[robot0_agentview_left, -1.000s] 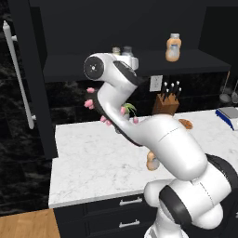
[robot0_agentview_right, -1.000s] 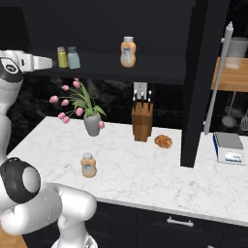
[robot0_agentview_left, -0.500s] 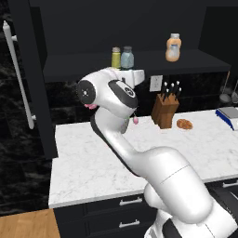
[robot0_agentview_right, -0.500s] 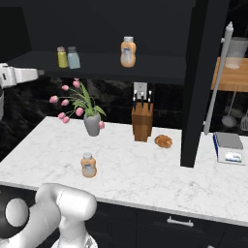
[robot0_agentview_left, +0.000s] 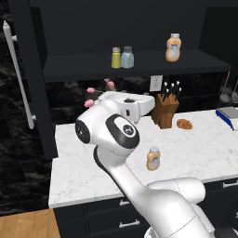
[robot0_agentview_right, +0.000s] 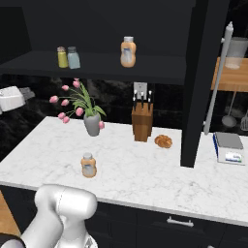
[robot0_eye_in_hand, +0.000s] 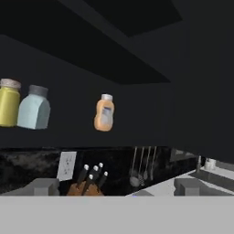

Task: Put the shaker and condiment bottle from the counter next to their counterparts in the cabinet.

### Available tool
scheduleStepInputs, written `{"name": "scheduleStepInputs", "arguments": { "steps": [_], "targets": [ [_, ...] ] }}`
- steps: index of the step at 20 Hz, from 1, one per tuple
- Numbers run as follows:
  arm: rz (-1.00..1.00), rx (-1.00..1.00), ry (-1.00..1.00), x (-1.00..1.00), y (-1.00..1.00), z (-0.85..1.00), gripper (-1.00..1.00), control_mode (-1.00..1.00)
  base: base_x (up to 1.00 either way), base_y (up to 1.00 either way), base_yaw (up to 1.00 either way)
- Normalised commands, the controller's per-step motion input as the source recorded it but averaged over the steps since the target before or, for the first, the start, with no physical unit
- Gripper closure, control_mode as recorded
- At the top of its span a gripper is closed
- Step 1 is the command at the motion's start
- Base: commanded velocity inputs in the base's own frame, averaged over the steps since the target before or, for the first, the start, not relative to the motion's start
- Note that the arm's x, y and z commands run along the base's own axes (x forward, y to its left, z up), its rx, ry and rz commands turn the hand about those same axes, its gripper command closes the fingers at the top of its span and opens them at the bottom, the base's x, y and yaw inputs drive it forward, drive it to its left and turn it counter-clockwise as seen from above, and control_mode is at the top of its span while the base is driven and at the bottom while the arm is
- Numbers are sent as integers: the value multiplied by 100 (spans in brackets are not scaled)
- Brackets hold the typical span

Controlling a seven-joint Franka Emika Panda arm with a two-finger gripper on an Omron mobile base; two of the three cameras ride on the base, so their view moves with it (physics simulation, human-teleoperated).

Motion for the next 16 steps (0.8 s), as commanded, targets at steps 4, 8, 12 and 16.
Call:
{"name": "scheduleStepInputs", "arguments": {
  "steps": [4, 8, 12, 16],
  "targets": [
    [-3, 18, -7, -76, -46, -72, -100, -100, 0, 0, 0],
    [-12, 30, 0, -69, -43, -74, -100, -100, 0, 0, 0],
    [-27, 32, 0, -47, -34, -65, -100, -100, 0, 0, 0],
    [-33, 28, 0, -11, -5, -49, -100, -100, 0, 0, 0]
  ]
}}
